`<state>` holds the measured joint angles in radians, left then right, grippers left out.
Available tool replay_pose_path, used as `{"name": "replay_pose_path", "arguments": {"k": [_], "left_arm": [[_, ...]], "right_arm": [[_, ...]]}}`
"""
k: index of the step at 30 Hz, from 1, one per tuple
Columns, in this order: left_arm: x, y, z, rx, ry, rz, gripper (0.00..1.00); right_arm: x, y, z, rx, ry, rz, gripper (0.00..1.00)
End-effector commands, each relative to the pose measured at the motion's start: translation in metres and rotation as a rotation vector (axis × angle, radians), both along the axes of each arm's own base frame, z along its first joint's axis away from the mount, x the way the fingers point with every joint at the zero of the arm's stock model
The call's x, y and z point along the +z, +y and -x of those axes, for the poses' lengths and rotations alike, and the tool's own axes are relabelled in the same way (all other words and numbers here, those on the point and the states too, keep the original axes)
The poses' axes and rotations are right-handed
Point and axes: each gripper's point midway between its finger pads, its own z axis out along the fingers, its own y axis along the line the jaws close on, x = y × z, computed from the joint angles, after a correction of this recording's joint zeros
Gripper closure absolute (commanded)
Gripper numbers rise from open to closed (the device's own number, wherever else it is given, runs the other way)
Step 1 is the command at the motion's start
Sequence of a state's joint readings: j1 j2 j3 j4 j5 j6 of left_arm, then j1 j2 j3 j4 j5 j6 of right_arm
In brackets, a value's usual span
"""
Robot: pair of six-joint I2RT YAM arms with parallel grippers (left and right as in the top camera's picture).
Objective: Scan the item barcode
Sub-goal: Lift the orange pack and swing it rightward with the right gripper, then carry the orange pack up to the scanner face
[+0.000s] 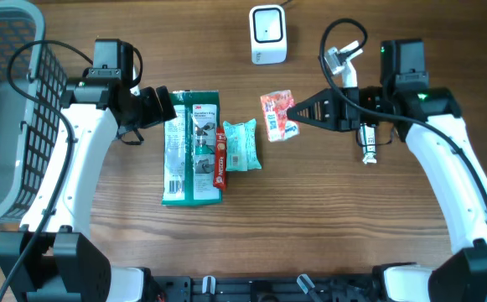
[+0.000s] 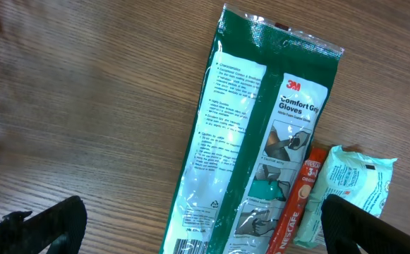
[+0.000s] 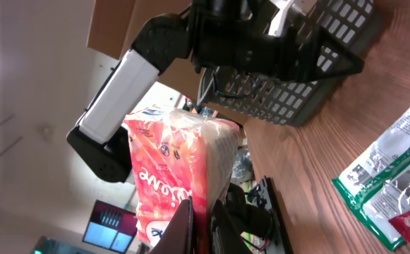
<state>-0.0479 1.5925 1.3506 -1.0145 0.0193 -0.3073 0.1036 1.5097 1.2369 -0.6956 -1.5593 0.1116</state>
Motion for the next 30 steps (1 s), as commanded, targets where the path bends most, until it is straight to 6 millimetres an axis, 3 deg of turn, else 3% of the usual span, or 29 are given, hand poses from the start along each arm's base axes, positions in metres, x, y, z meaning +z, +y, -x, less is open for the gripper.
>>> {"name": "replay_pose_path", "arguments": {"k": [1, 10, 18, 22, 25, 30], "left_arm": [[0.002, 0.001, -0.002, -0.013, -0.008, -0.017, 0.0], [0.002, 0.001, -0.002, -0.013, -0.008, -0.017, 0.0], [0.002, 0.001, -0.002, -0.013, -0.008, -0.017, 0.0], [0.002, 0.001, -0.002, -0.013, -0.008, -0.017, 0.0], [0.002, 0.001, -0.002, -0.013, -0.008, -0.017, 0.0], [0.002, 0.001, -0.002, -0.013, -0.008, -0.017, 0.0]], "right_arm": [[0.015, -0.002, 0.007, 0.034, 0.004, -0.052, 0.96], [0.002, -0.001, -0.002, -0.018, -0.005, 0.02, 0.96], [-0.038, -0.007, -0.031, -0.187, -0.023, 0.256, 0.96], [-0.066, -0.02, -0.052, -0.313, -0.038, 0.437, 0.96], [-0.096, -0.042, -0.071, -0.45, -0.053, 0.653, 0.96], [-0.116, -0.067, -0.085, -0.578, -0.052, 0.834, 0.96]]}}
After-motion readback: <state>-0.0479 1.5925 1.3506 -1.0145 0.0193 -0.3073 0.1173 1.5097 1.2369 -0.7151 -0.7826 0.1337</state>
